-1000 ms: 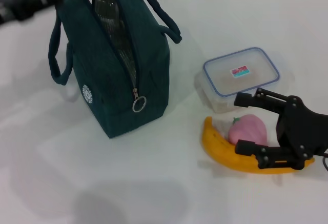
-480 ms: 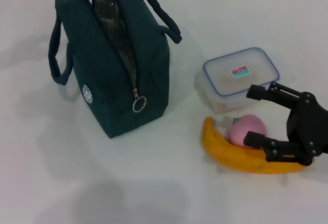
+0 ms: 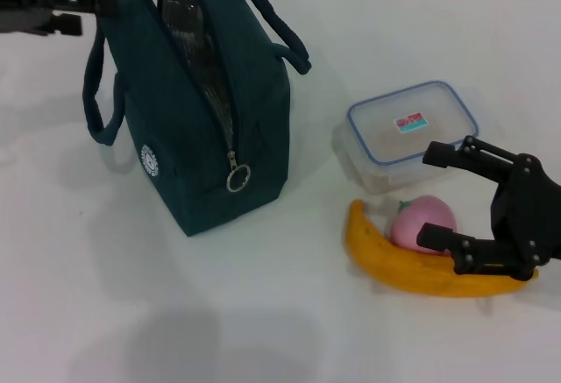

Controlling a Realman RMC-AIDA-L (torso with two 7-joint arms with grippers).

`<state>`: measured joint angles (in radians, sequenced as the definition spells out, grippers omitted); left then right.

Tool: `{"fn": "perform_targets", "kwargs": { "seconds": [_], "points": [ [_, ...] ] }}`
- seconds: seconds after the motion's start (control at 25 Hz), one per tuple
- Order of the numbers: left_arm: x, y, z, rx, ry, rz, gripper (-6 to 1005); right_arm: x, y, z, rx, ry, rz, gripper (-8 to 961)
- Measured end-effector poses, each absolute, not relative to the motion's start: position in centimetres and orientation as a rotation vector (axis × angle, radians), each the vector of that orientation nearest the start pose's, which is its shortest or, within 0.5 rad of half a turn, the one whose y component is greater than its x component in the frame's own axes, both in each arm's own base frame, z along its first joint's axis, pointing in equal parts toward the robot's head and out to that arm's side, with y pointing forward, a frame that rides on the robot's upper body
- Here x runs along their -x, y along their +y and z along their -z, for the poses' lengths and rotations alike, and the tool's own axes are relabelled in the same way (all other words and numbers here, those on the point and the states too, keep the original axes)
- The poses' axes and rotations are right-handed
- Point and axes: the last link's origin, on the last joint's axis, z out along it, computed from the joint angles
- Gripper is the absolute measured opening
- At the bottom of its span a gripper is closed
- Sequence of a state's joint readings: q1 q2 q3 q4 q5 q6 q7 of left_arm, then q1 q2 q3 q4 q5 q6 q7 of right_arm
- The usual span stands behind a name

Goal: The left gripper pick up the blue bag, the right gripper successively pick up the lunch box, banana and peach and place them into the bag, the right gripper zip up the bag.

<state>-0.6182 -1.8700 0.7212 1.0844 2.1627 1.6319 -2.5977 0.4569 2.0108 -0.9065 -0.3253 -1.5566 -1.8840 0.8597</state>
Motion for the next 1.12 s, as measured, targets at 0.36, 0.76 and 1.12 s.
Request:
{"fn": "perform_targets", "kwargs": {
  "seconds": [0.36, 0.76, 1.12],
  "points": [
    [23.2, 38.5, -11.7, 2.290, -1.603, 0.364, 786, -25.1, 26.3, 0.3, 2.657, 0.129, -1.306, 880],
    [23.0, 38.4, -10.6, 2.328, -1.586, 0.385, 772, -25.3, 26.1, 0.3, 2.652, 0.141, -1.307, 880],
    [22.4, 38.6, -10.0, 2.342, -1.528, 0.459, 759, -25.4, 26.0, 0.4, 2.657, 0.147, -1.307, 879]
  ]
}}
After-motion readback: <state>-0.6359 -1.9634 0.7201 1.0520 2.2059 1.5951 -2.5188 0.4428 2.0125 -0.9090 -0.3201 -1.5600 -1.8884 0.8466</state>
